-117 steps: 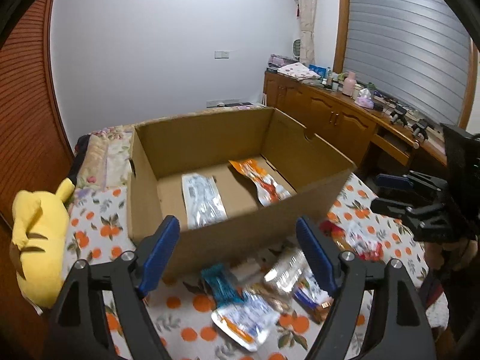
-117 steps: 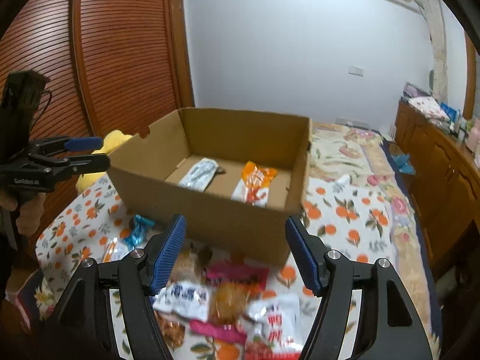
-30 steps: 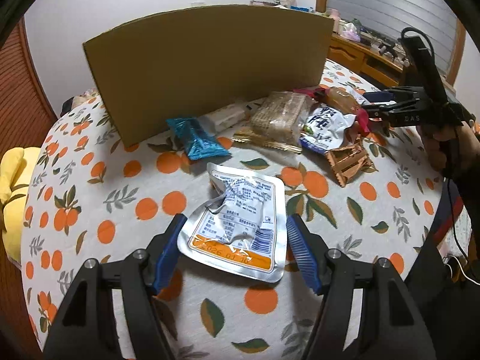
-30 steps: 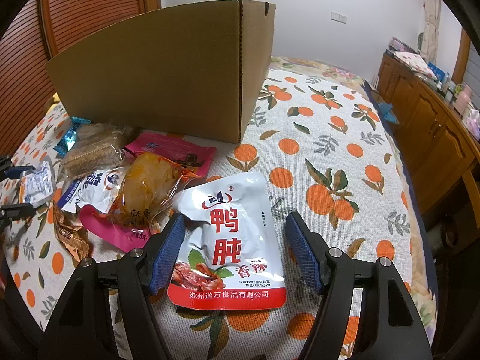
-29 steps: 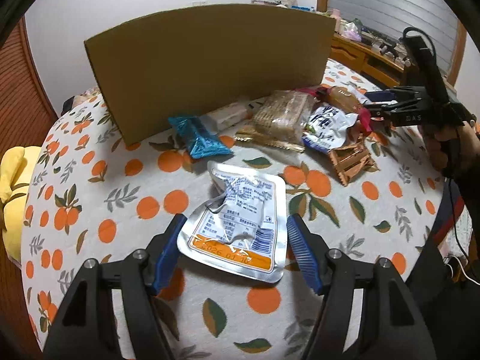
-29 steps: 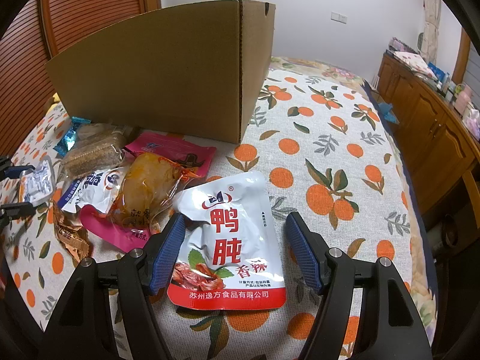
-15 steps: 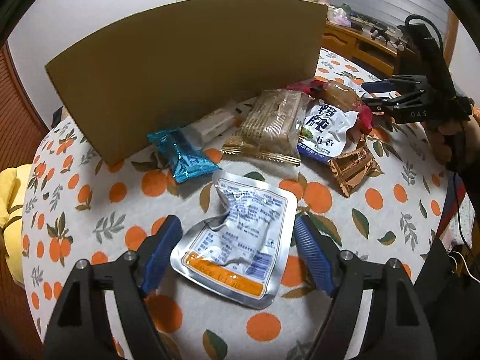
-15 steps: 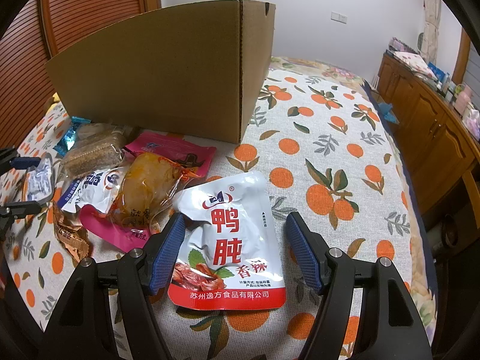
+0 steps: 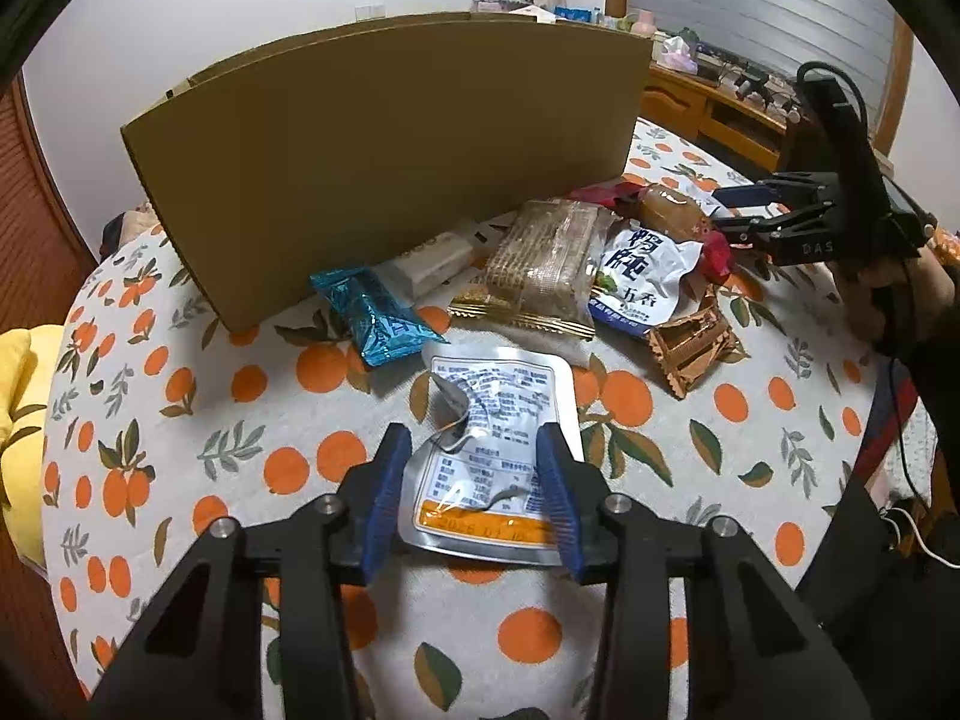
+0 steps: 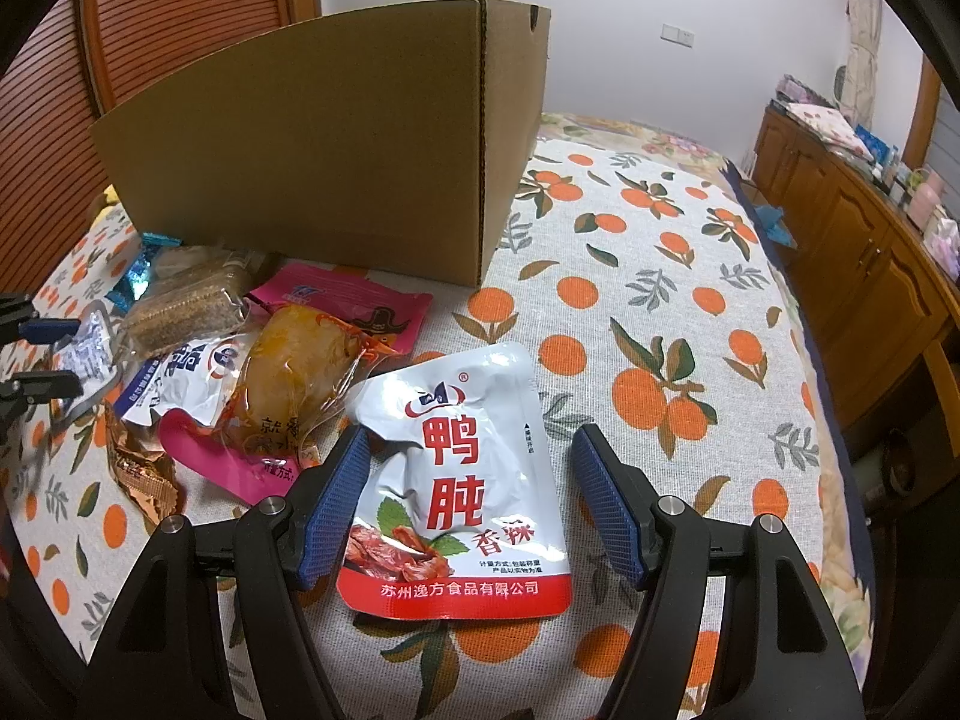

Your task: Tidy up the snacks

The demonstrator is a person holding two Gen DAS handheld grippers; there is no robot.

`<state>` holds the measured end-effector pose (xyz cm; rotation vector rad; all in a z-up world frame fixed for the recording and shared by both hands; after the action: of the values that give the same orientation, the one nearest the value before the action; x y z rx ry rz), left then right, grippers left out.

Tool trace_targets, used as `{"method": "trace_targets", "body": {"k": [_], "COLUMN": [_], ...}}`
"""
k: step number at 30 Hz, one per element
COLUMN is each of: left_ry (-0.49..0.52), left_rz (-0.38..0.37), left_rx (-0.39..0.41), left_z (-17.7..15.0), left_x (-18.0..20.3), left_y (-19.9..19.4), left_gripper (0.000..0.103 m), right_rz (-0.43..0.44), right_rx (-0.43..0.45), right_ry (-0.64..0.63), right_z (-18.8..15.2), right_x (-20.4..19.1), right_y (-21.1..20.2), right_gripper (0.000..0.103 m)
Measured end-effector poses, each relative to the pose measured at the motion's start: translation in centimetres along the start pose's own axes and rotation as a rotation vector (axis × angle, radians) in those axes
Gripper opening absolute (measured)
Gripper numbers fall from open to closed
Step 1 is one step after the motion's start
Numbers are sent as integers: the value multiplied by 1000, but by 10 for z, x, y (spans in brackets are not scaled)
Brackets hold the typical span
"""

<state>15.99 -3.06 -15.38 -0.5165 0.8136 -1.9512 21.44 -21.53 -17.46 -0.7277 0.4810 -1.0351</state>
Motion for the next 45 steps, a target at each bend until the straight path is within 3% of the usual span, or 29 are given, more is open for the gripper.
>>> {"method": "trace_targets", "body": {"k": [3,5,12,18,26,29,31,33,45], "left_ry": [-19,-23,-7,-34,33,34,54,69,53], "left_rz": [-10,-15,21,-13,-4,-19,-23,-14,-15], "left_rx": [31,34,-10,-43,-87,-94,-89,-72,-6], "left_z": [4,6,6,11,16,16,15,16,13], "left_x": [1,1,-3,-2,11,12,14,12,17], "left_y": [-8,-10,4,15,30,30,26,21,1], "left_gripper": [26,25,53,55,70,63,40,33,30], "right_rz": [-3,5,-7,-9,-9,-3,1,5,26], "right_rx": [-1,0,-5,-9,-11,-14,-15,-15,16], "right_ry": [2,-3,-34,-39,-41,-46,-51,-49,3], "right_z": [-1,-2,-4,-5,-5,-7,-7,-7,-7], "right_x": [0,-2,-8,-9,-9,-9,-10,-10,-3], "right_y": [-1,-3,-8,-9,-9,-11,-11,-13,-24], "right_gripper": [70,63,57,57,56,54,53,51,51]}}
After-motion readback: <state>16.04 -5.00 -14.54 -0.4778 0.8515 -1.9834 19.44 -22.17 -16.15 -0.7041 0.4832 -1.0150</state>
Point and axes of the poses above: each gripper's, at about its wrist camera, not at the fingertips, and y roughly the way its jaws point, x to its right, z to its top, the point moved 8 cm from there along y, roughly the way its jaws point, and after that the axes turned 5 degrees about x, right-handed, at the moved point
